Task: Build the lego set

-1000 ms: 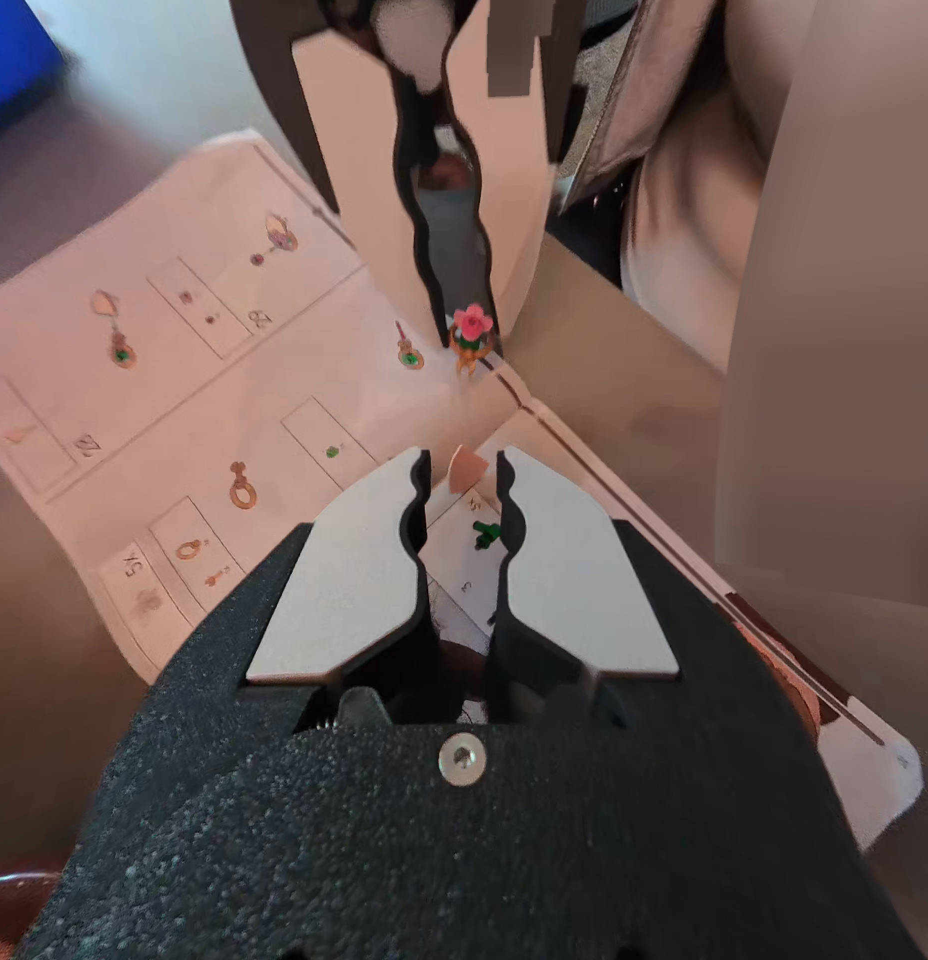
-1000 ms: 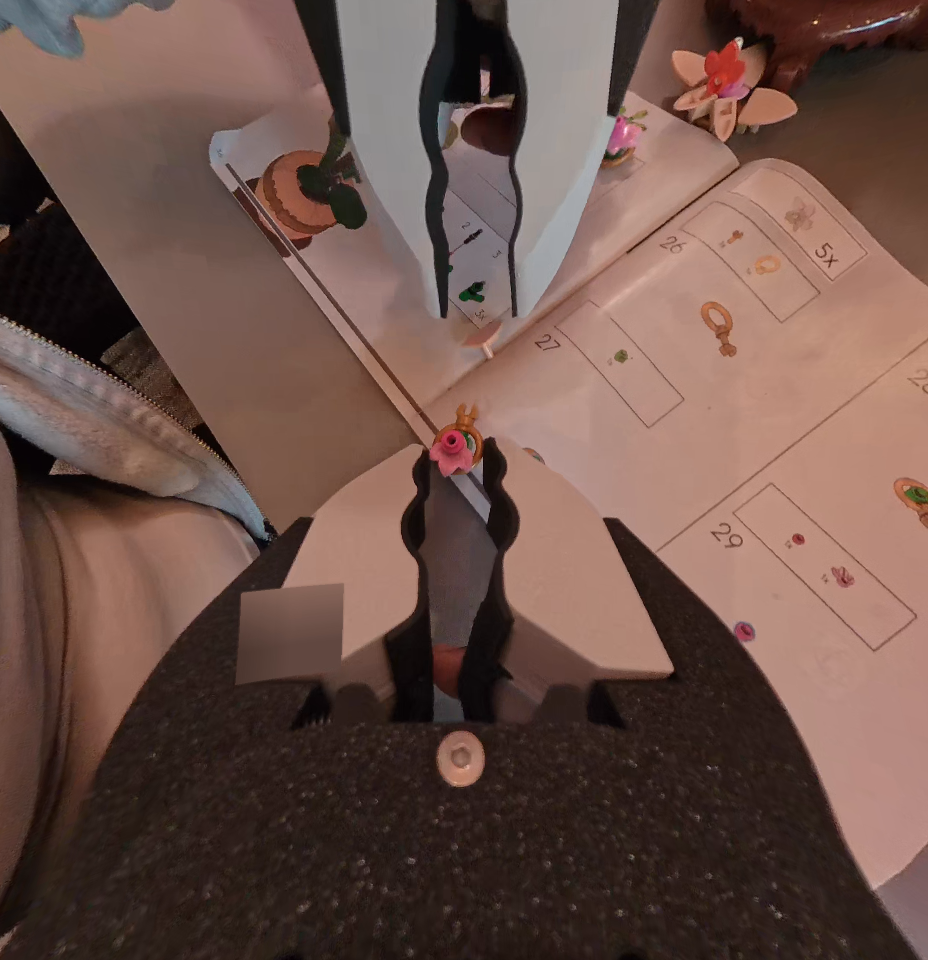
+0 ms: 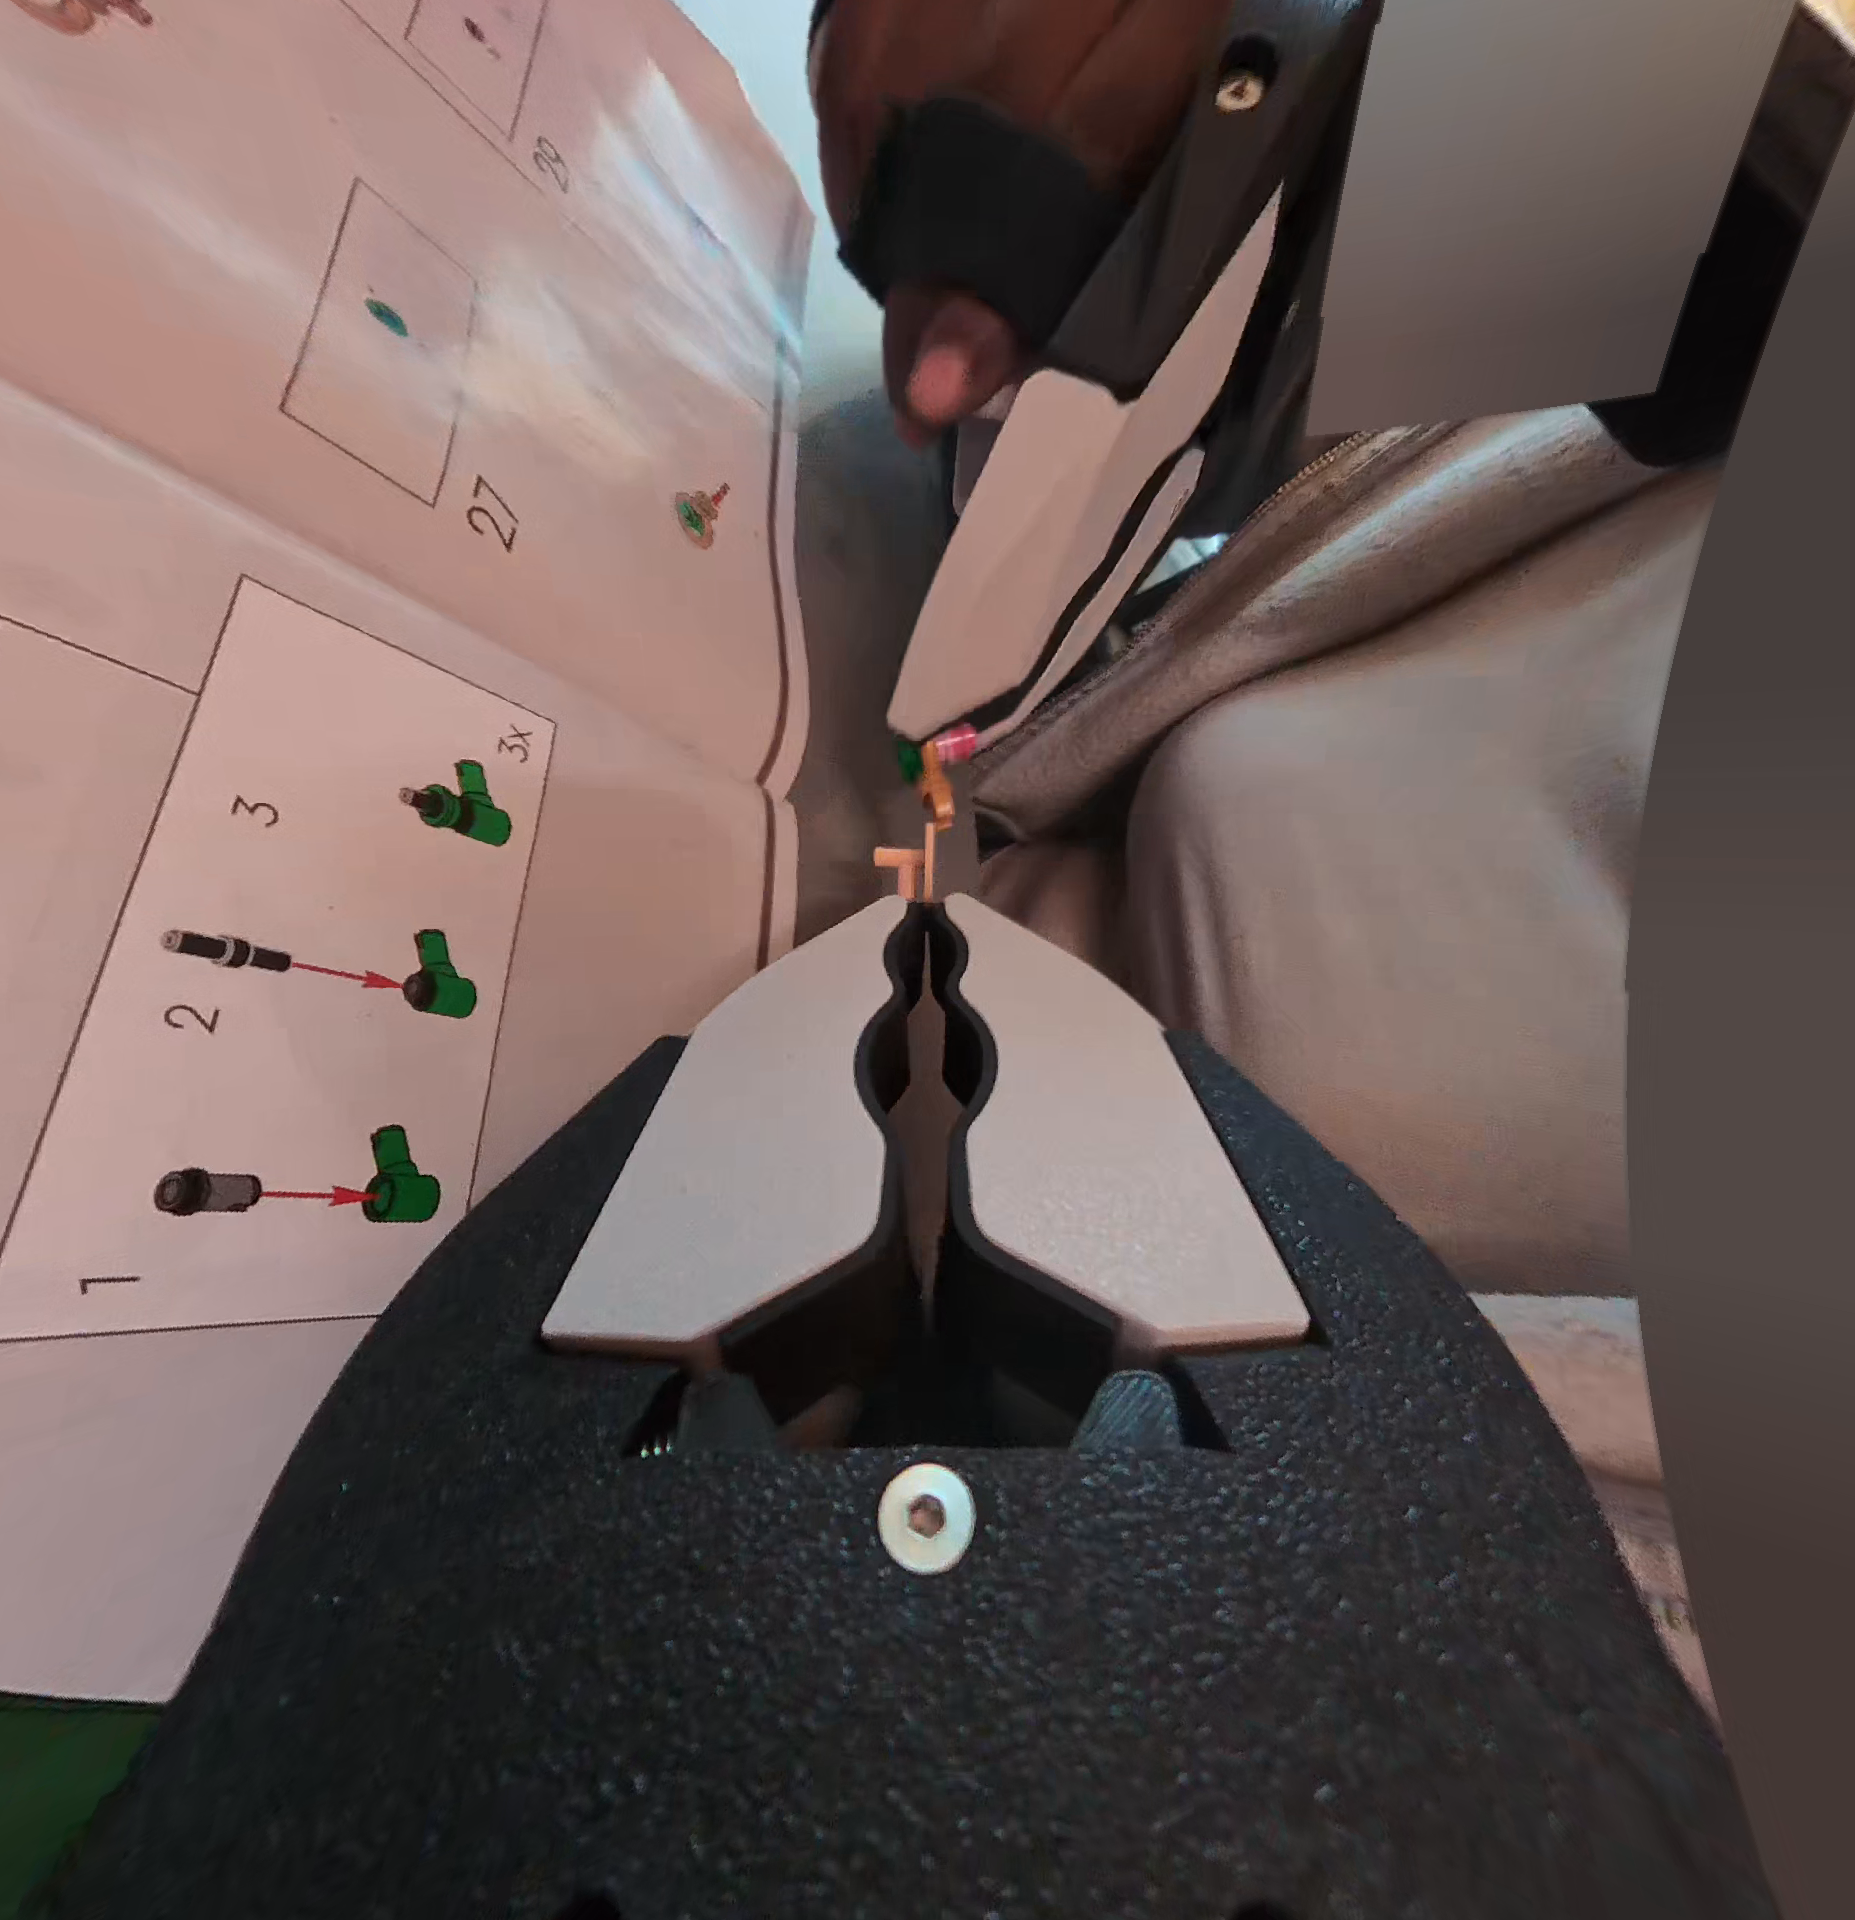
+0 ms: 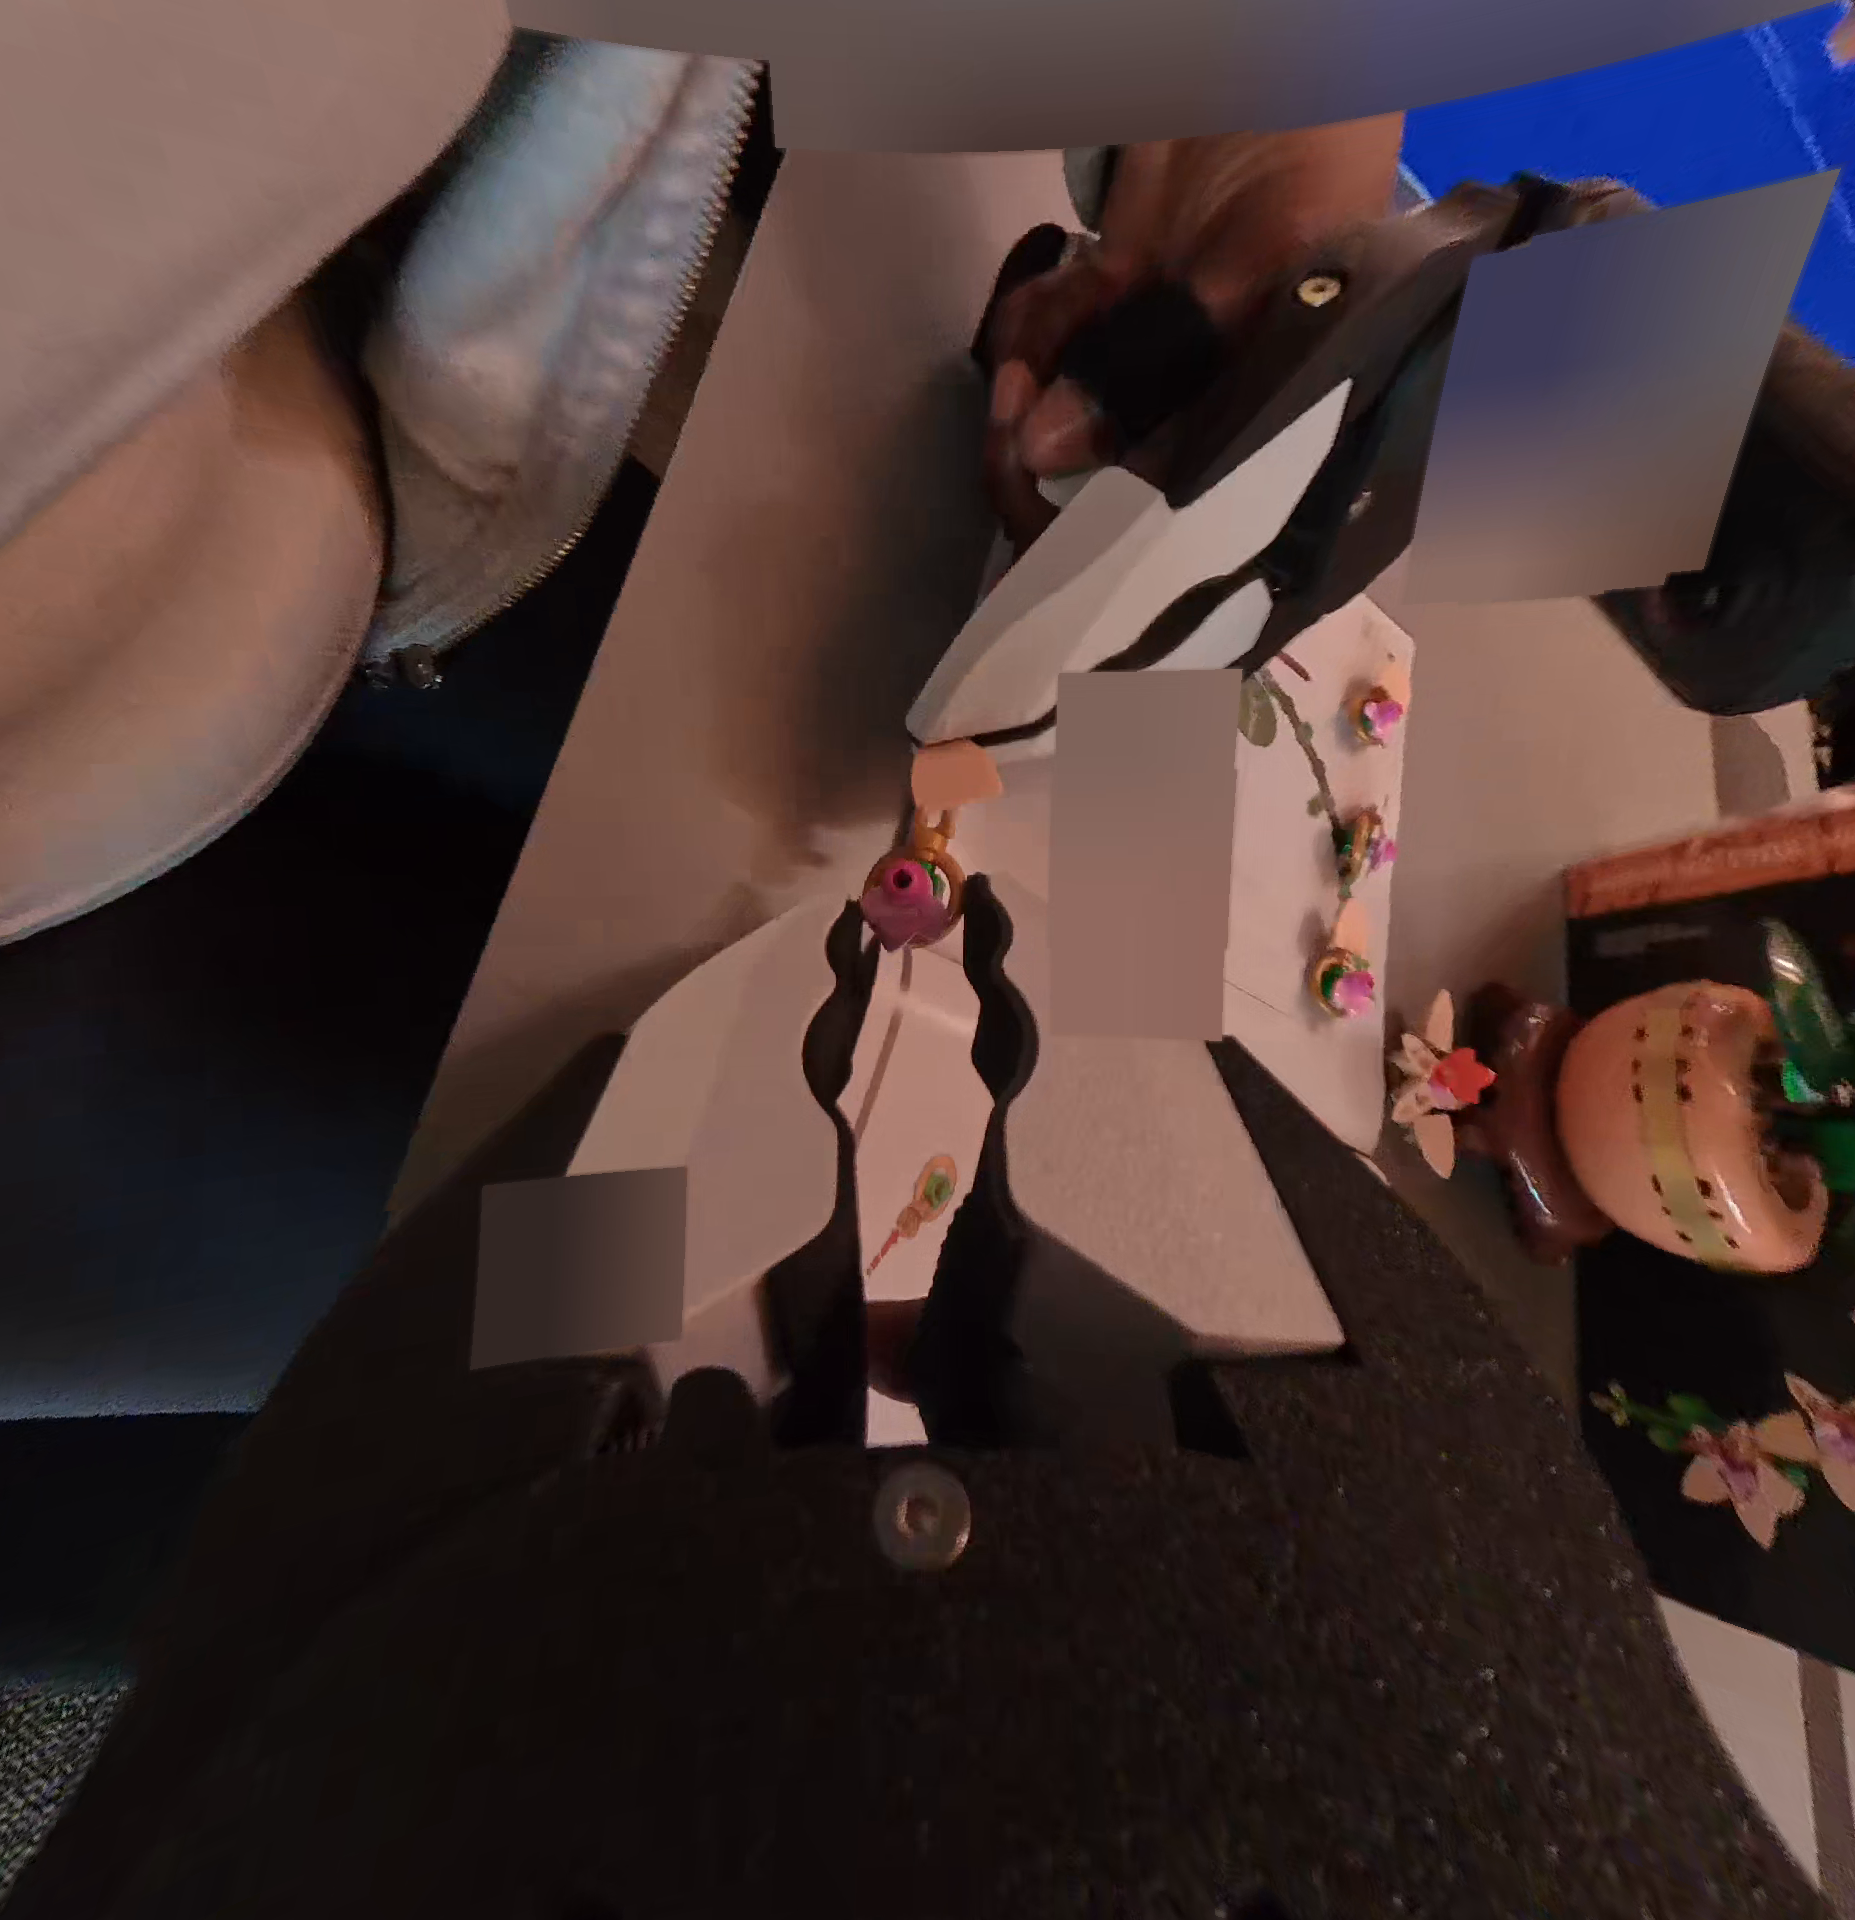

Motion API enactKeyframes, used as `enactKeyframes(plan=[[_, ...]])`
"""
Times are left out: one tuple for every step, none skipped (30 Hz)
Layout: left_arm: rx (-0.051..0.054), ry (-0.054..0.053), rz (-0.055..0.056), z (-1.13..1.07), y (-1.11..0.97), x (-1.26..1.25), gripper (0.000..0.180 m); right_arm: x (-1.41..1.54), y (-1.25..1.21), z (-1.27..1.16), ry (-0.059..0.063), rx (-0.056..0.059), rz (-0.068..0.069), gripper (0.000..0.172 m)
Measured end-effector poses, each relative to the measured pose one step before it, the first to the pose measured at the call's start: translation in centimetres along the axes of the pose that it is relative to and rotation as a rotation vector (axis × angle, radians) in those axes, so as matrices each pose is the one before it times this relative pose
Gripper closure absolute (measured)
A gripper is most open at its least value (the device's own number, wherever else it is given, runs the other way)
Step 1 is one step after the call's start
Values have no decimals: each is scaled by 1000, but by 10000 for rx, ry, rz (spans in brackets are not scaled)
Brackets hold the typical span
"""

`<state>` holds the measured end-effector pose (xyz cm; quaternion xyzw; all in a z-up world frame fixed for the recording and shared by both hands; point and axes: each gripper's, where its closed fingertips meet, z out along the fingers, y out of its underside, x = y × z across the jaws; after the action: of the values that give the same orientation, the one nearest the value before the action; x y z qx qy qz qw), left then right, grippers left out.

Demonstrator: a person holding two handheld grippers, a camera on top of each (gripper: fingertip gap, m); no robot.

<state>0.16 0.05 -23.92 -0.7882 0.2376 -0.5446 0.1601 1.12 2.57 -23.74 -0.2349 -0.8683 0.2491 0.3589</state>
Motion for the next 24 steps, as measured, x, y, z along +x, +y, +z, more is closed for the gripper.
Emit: enactKeyframes(plan=[[-4,-224,42,45,37,-226,180,-50,244,338,-141,-53,-51,154],[2,-187,43,43,36,-187,180,-9,341,279,-103,-87,-60,154],[-13,-138,101,53,42,-109,180,27,216,169,-79,9,-20,154],[-65,-139,114,82,94,-79,179,96,43,107,-36,144,54,154],[-85,-115,137,119,129,-24,179,118,20,69,-49,152,141,154],[-76,-76,154,111,105,45,180,62,217,85,-122,-5,187,154],[-53,-144,86,76,69,-93,180,59,438,97,-116,-154,143,154],[-17,-177,8,43,22,-184,180,-55,376,60,-131,-125,65,154],[12,-160,-7,24,-18,-166,180,-95,154,23,-97,12,69,154],[30,-179,-20,27,-55,-197,180,-58,48,27,-49,16,71,154],[-1,-144,20,62,-26,-90,180,-60,45,56,-31,-65,7,155],[-5,-118,20,123,-47,-15,180,33,-19,26,46,-96,-114,155],[57,-64,-74,148,-176,85,180,73,-7,19,68,-133,-176,155],[82,95,-231,199,-243,300,180,36,12,-2,34,-148,-190,154],[53,208,-314,210,-224,432,180,110,115,-47,77,-203,-209,154],[70,161,-270,155,-252,360,180,137,202,-90,116,-240,-295,154],[9,59,-125,50,-178,190,180,82,175,-112,85,-222,-326,154],[-55,-133,33,-71,-92,-108,180,34,131,-141,41,-161,-279,154],[-28,-273,131,-178,-118,-320,180,72,170,-129,42,-169,-197,154],[26,-231,92,-196,-158,-301,180,150,161,-146,72,-159,-158,154],[106,-141,-4,-167,-254,-195,180,177,84,-143,88,-91,-160,154],[106,-85,-3,-97,-242,-94,180,204,27,-119,134,-94,-221,154],[42,-130,98,-23,-141,-80,180,171,73,-55,126,-162,-280,154],[-16,-243,199,26,-33,-168,180,128,13,7,78,-113,-181,154]])
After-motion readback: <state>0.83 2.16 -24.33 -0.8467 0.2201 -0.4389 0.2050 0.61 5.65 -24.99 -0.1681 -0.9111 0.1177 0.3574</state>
